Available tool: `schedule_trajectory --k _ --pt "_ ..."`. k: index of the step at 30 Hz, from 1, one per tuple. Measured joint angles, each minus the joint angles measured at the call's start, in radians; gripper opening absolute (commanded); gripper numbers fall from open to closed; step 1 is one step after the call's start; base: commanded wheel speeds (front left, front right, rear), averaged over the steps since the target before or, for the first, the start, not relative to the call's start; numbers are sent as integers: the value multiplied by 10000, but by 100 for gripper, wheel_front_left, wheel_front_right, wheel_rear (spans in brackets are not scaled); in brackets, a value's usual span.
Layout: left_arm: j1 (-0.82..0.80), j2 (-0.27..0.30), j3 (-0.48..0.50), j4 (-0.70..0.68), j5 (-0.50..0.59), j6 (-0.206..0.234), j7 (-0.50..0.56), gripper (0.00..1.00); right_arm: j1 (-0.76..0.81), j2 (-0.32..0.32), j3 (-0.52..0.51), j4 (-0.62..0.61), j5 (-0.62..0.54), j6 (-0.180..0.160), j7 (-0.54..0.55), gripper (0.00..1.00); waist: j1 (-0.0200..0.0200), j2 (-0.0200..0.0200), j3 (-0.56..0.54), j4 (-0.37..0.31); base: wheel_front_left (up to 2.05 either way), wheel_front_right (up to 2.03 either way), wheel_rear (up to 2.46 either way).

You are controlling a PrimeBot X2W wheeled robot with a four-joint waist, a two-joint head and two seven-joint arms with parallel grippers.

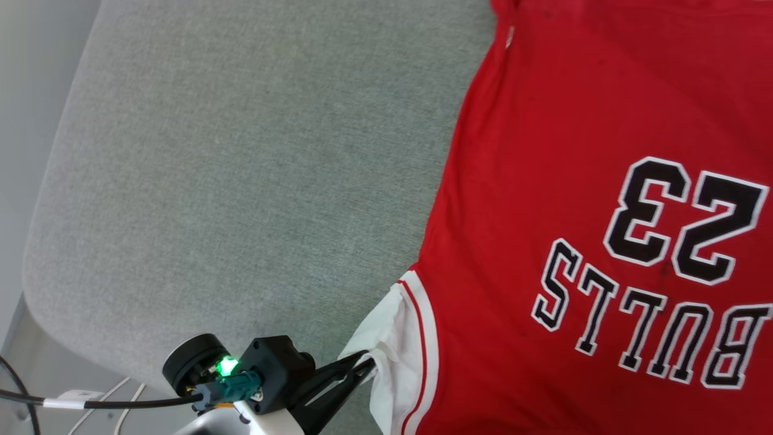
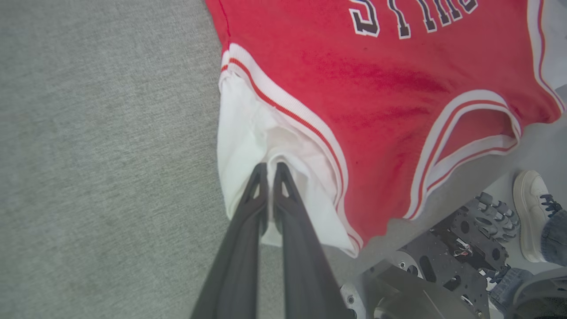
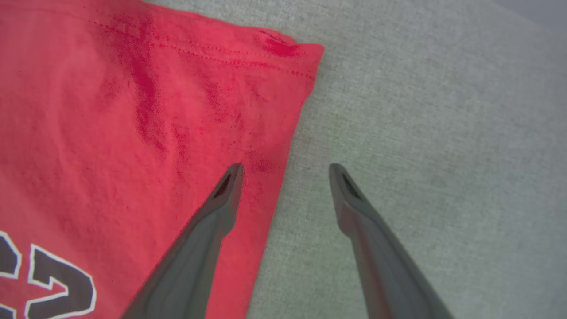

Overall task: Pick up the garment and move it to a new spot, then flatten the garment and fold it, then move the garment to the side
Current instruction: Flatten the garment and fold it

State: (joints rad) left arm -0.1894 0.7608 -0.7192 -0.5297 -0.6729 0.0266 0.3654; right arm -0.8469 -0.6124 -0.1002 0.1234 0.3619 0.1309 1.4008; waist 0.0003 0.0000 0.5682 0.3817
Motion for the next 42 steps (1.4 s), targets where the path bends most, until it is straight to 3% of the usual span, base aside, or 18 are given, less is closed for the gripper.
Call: schedule_trajectory --k 10,12,22,32,37,42 --pt "-236 -474 -176 293 29 -192 -307 0 -494 -155 -59 568 -493 0 84 100 -2 0 638 675 0 0 0" --pt "-256 -491 -184 372 33 -224 -359 0 -445 -157 -63 558 -456 0 90 0 -2 0 681 696 0 0 0" --pt "-307 -472 -153 631 31 -165 -401 0 331 -362 290 656 -339 0 -123 0 -2 0 143 461 0 0 0" --pt "-70 -309 -107 813 -10 153 -357 0 2476 -332 198 702 343 0 -485 0 -2 0 -1427 -232 0 0 0" --pt "252 -297 29 1018 -261 372 -472 0 4041 345 -249 201 984 0 -717 0 -3 0 -2394 -679 0 0 0" --pt "676 -174 38 1179 -454 537 -510 0 5839 633 -449 -878 1455 0 -1024 0 -5 0 -3263 -1213 0 0 0"
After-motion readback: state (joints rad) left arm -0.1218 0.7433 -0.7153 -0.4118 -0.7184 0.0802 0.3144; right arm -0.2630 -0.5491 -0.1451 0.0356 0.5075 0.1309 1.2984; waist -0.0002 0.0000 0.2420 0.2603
